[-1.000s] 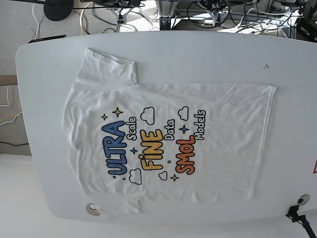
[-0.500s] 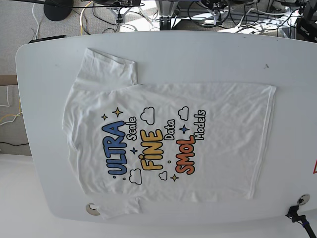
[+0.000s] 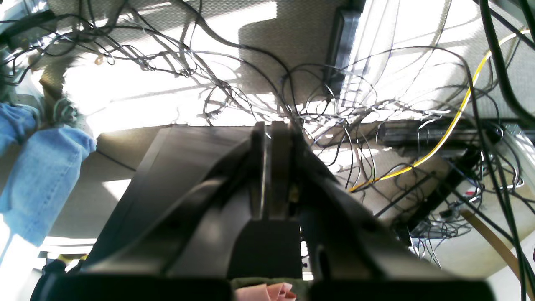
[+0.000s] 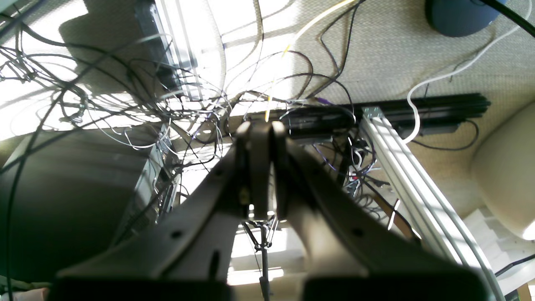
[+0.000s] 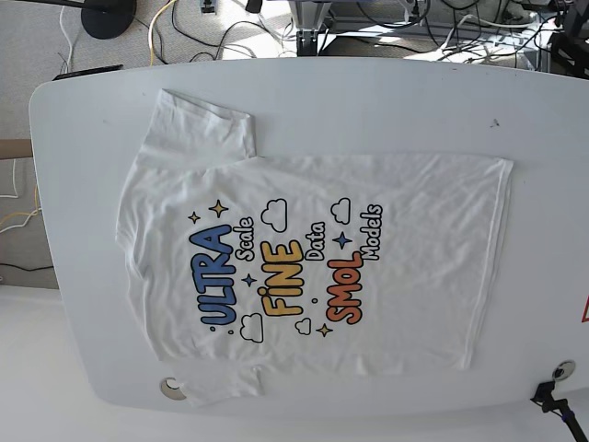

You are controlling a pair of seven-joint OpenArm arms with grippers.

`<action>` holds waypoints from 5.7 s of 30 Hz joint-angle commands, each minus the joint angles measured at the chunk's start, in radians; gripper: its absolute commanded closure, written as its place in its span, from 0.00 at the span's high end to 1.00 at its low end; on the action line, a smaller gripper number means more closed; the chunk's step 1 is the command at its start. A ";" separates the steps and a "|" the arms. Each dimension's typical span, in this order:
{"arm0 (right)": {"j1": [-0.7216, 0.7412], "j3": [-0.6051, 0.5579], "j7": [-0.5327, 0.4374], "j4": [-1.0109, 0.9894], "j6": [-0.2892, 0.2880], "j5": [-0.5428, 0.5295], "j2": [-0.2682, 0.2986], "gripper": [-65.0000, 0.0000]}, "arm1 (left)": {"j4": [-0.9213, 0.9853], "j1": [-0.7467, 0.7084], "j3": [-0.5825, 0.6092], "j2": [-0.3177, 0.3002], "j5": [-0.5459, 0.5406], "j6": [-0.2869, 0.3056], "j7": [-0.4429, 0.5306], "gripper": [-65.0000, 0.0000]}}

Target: Fold the T-shirt properly

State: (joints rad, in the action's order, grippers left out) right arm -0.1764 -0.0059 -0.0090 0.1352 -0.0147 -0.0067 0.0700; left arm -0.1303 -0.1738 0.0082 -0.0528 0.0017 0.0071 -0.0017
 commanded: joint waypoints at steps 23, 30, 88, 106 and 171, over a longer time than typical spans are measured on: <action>0.004 -0.001 -0.044 0.016 -0.017 0.004 0.014 0.02 | -0.032 -0.040 -0.006 0.000 0.007 0.009 0.036 0.00; -0.033 -0.001 -0.130 0.039 -0.017 0.004 0.018 0.01 | -0.154 -0.135 -0.004 -0.003 0.007 0.011 0.038 0.00; -1.096 0.002 -0.134 1.879 -0.008 0.001 0.018 0.55 | -1.818 -1.087 -0.271 -0.023 0.004 0.012 0.038 0.31; -0.691 0.160 -0.044 1.871 -0.020 -0.178 0.004 0.55 | -1.818 -0.646 -0.417 -0.017 0.001 0.158 0.061 0.31; -0.424 0.283 0.452 1.612 -0.072 -1.060 0.166 0.00 | -1.532 -0.094 -0.788 -0.100 -0.368 0.563 -0.763 0.30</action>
State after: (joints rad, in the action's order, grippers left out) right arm -0.5983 0.2729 0.4553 1.7321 -0.0746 -1.0546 0.2253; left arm -1.6569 -0.2768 -0.7784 -0.1406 -0.3515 0.5644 -0.7826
